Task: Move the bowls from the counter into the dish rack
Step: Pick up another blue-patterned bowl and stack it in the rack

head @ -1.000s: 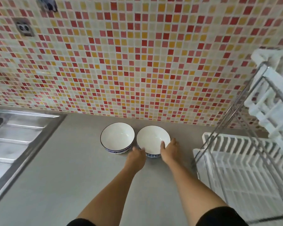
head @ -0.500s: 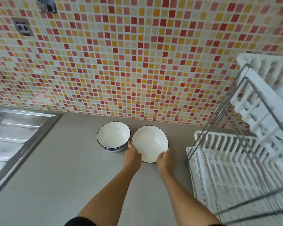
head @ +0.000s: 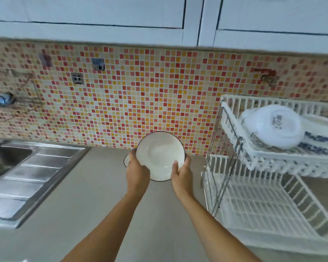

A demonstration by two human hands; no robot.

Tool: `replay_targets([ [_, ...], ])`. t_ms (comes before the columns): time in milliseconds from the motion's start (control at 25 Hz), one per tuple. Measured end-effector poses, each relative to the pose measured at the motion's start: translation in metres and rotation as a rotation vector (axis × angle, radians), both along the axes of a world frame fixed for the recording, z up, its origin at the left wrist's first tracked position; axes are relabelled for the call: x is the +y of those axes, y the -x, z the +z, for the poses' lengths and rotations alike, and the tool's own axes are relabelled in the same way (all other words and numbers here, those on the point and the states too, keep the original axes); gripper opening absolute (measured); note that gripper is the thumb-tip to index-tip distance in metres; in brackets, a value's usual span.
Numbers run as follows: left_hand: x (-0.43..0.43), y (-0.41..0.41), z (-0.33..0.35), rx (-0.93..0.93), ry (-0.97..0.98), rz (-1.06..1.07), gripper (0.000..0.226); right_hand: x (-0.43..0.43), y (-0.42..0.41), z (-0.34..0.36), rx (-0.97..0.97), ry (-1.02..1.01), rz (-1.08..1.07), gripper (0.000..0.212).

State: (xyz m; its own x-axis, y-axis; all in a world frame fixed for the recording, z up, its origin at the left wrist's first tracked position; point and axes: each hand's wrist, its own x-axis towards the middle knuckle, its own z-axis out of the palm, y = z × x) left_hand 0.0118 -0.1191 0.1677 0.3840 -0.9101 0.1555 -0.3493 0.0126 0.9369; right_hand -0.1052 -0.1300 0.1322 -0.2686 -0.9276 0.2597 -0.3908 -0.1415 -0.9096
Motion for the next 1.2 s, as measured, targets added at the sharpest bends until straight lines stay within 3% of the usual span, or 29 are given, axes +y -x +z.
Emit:
replay_targets([
  [160, 0.042, 0.01, 0.06, 0.154, 0.252, -0.016, 0.039, 0.041, 0.011, 0.088, -0.148, 0.102, 0.084, 0.059],
  [280, 0.065, 0.024, 0.108, 0.21, 0.375, -0.061, 0.022, 0.06, 0.031, 0.143, -0.228, 0.259, 0.124, 0.033],
  [360, 0.078, 0.037, 0.14, 0.176, 0.431, -0.122, 0.026, 0.067, 0.051, 0.171, -0.237, 0.363, 0.123, 0.032],
  [480, 0.079, 0.061, 0.176, 0.158, 0.464, -0.263, 0.042, 0.081, 0.088, 0.2, -0.277, 0.434, 0.119, 0.033],
  [560, 0.073, 0.085, 0.193, 0.229, 0.448, -0.405, 0.07, 0.092, 0.12, 0.215, -0.303, 0.48, 0.118, 0.03],
  [680, 0.064, 0.132, 0.208, 0.259, 0.386, -0.618, 0.104, 0.098, 0.184, 0.229, -0.198, 0.557, 0.153, 0.043],
  [760, 0.058, 0.171, 0.215, 0.196, 0.377, -0.752, 0.115, 0.097, 0.232, 0.238, -0.171, 0.592, 0.213, 0.047],
  [960, 0.042, 0.267, 0.23, 0.09, 0.401, -0.881, 0.08, 0.081, 0.349, 0.257, -0.044, 0.524, 0.238, 0.068],
  [1080, 0.019, 0.317, 0.234, 0.076, 0.376, -0.942, 0.089, 0.072, 0.409, 0.259, 0.03, 0.388, 0.233, 0.085],
  [1200, 0.002, 0.355, 0.237, -0.058, 0.329, -0.962, 0.081, 0.063, 0.458, 0.254, 0.1, 0.271, 0.331, 0.106],
])
